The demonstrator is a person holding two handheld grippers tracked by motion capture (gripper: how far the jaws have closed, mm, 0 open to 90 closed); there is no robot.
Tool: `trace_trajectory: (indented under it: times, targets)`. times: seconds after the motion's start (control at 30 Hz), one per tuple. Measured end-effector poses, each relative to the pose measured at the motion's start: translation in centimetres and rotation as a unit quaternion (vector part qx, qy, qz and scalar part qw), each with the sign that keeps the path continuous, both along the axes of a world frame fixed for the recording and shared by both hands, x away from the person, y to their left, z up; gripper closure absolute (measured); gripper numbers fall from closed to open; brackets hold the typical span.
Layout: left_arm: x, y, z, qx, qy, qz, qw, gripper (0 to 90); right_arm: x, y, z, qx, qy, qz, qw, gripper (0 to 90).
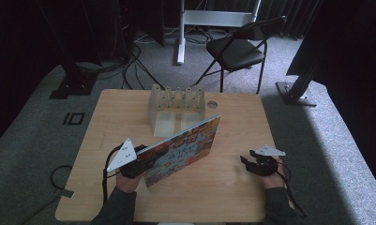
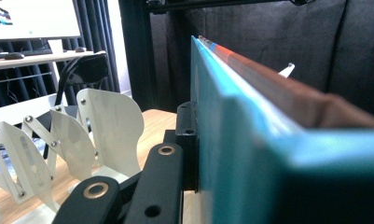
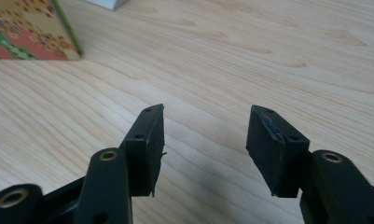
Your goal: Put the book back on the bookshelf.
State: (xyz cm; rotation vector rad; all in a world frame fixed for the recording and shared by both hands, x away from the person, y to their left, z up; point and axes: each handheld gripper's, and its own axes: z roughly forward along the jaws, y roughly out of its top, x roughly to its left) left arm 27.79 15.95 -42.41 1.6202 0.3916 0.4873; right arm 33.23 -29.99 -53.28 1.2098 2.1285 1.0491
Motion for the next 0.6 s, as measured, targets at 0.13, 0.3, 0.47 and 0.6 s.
trace_trajectory:
  times: [0.13,0.3,0.47,0.6]
  targets:
    - [-0.1,-0.1,0.1,0.000,0.001,0.001,1.0000,80.7,0.0,0.0,-0.1,-0.002,0.003,-0.002,1.0000,45.1]
    - [-0.2,0.0,0.3,0.002,0.000,0.003,1.0000,80.8,0.3,-0.2,-0.6,-0.009,0.015,-0.010,0.9998,42.8]
    - [-0.4,0.2,0.3,0.002,0.001,0.007,1.0000,80.8,0.5,-0.2,-0.9,-0.014,0.022,-0.014,0.9996,39.4]
    - [-0.4,0.4,0.4,-0.003,0.005,0.014,0.9999,80.8,0.5,-0.2,-1.1,-0.019,0.025,-0.016,0.9994,38.6]
